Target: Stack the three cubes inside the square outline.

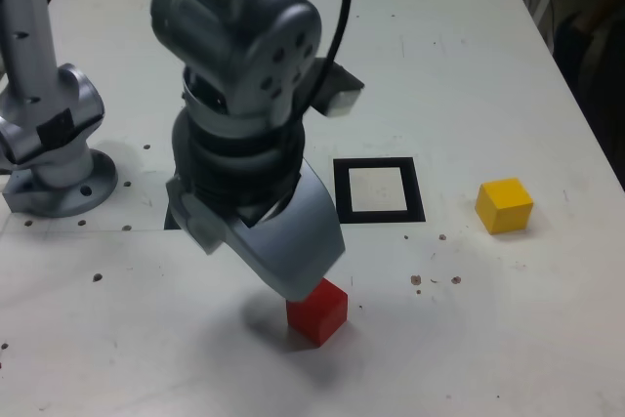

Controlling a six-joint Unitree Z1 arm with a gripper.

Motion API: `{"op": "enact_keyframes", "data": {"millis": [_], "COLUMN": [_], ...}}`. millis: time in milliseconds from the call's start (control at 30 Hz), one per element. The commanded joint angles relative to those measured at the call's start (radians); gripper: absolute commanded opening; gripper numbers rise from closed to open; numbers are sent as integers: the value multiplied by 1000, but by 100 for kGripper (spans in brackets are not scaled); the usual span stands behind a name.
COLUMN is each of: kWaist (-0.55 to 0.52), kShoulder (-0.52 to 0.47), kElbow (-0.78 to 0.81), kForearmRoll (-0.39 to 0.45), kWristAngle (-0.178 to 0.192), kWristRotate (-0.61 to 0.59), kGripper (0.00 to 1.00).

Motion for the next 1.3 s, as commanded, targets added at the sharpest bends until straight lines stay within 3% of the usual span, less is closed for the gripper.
{"op": "enact_keyframes", "data": {"millis": [0, 433, 767, 1267], "kWaist": [-2, -2, 4, 15], "kShoulder": [29, 130, 169, 210], "kElbow": [-10, -51, -47, -46], "kForearmRoll": [-17, -74, -110, -155], "kWristAngle": [4, -8, 2, 23], "kWristRotate": [22, 46, 46, 57], "kGripper": [96, 91, 67, 54]}}
